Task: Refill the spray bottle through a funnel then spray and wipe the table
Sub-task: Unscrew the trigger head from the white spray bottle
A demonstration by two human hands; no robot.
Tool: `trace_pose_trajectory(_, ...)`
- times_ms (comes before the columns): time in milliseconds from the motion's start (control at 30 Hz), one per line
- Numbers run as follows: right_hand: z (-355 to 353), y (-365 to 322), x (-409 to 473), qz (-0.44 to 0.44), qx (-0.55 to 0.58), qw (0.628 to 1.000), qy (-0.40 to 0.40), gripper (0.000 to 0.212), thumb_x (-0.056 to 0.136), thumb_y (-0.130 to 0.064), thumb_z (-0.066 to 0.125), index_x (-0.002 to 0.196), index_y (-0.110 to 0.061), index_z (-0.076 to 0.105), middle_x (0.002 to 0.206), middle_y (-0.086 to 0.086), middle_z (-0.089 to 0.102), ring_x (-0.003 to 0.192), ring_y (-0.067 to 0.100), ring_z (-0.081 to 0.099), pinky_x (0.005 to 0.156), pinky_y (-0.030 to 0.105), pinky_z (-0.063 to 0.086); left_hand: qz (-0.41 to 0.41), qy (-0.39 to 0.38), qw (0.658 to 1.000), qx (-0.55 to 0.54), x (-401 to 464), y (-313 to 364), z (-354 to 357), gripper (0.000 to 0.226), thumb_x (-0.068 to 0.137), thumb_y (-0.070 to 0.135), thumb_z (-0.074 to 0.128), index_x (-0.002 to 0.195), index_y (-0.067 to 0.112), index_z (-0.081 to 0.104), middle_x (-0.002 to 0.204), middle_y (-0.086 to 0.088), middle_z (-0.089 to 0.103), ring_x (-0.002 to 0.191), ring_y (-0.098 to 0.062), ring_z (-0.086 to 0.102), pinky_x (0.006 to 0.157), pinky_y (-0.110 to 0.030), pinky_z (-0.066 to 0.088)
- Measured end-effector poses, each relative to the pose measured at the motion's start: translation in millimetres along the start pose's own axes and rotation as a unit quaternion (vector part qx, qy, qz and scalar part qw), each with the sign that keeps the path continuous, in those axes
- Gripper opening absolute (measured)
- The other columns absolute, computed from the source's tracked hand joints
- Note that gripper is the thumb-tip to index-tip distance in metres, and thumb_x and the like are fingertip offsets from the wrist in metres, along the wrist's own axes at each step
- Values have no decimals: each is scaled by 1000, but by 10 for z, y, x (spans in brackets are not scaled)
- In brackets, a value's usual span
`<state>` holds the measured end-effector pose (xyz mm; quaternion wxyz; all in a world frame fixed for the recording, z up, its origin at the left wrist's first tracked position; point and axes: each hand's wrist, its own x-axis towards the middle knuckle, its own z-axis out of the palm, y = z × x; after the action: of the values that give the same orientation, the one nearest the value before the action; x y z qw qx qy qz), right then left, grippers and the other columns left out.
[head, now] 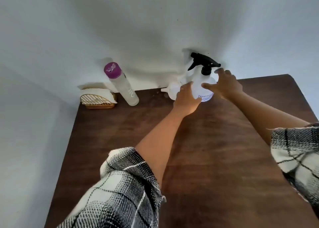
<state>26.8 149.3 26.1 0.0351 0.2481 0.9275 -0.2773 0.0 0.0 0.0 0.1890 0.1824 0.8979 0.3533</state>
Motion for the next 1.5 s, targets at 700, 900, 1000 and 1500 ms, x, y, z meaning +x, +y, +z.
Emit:
trace_pose_trajectory(700,265,-108,-519,-157,78,984,38,34,86,-43,61,114,-25,64,111,-1,65,102,21,59,79,42,52,-40,19,997,-57,-397,-69,191,76,85,35,60,145,34,13,150,-7,27,138,-23,28,104,-41,37)
trace_pose_trajectory(900,479,-597,-1160,-190,55,980,15,35,86,-41,60,113,-20,63,105,-1,64,99,23,57,74,37,48,-31,36,999,-9,-1191,-463,-255,75,88,33,57,147,27,10,151,-9,25,136,-24,30,105,-37,37)
trace_pose_trajectory(1000,668,-894,-1546,-211,61,976,-1,34,86,-40,61,110,-17,64,103,1,65,99,22,57,72,34,46,-43,55,998,-7,-1625,-732,-474,75,88,33,58,147,26,12,151,-8,25,136,-24,31,106,-37,36)
trace_pose_trajectory(1500,1566,-1873,-2950,-307,38,947,-89,33,88,-39,59,113,-17,63,115,0,61,109,18,51,79,31,44,-96,168,980,-38,-3289,-1904,-929,71,86,40,60,144,28,21,150,-2,29,133,-24,39,105,-39,41)
